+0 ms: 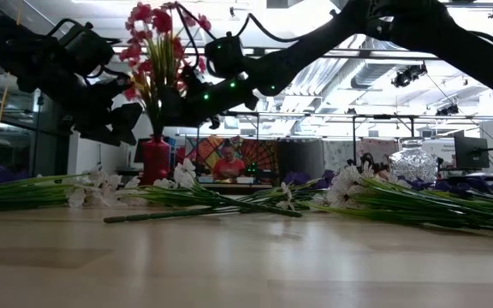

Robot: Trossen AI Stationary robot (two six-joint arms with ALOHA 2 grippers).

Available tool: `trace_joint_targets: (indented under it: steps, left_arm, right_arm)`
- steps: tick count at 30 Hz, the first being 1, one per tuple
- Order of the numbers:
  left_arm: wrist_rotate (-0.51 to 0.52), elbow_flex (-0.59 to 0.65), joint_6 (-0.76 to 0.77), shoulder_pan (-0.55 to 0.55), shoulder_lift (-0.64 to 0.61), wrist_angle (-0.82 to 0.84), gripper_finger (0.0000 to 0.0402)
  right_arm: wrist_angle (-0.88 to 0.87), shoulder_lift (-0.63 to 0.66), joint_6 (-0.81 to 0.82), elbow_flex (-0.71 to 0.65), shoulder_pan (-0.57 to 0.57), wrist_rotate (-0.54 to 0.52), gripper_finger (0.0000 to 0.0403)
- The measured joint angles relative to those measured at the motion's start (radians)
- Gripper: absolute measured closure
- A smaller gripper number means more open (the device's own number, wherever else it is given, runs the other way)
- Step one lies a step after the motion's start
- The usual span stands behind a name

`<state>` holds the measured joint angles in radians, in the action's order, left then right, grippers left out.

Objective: Sort flowers into vase by color
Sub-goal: Put the red flowers into the red vase

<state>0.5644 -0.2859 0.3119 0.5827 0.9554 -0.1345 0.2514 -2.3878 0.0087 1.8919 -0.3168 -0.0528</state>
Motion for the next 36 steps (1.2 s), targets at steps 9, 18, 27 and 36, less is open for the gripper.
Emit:
trace_joint_targets:
  steps: [9, 18, 27, 36]
  left_arm:
    - [0.0, 0.0, 0.0, 0.0, 0.0, 0.0, 0.0211]
    - [0.016, 0.0, 0.0, 0.0, 0.0, 0.0, 0.0211]
    - [0.02, 0.0, 0.0, 0.0, 0.0, -0.002, 0.0211]
    - [0.022, 0.0, 0.0, 0.0, 0.0, -0.002, 0.0211]
  right_arm:
    - [-0.048, 0.002, 0.074, 0.0, 0.0, 0.001, 0.0403]
    - [-0.073, 0.003, 0.107, -0.008, -0.003, 0.0, 0.0403]
    - [-0.097, 0.004, 0.126, -0.008, -0.003, 0.004, 0.0403]
    - [-0.06, 0.0, 0.175, -0.008, -0.005, 0.016, 0.0386]
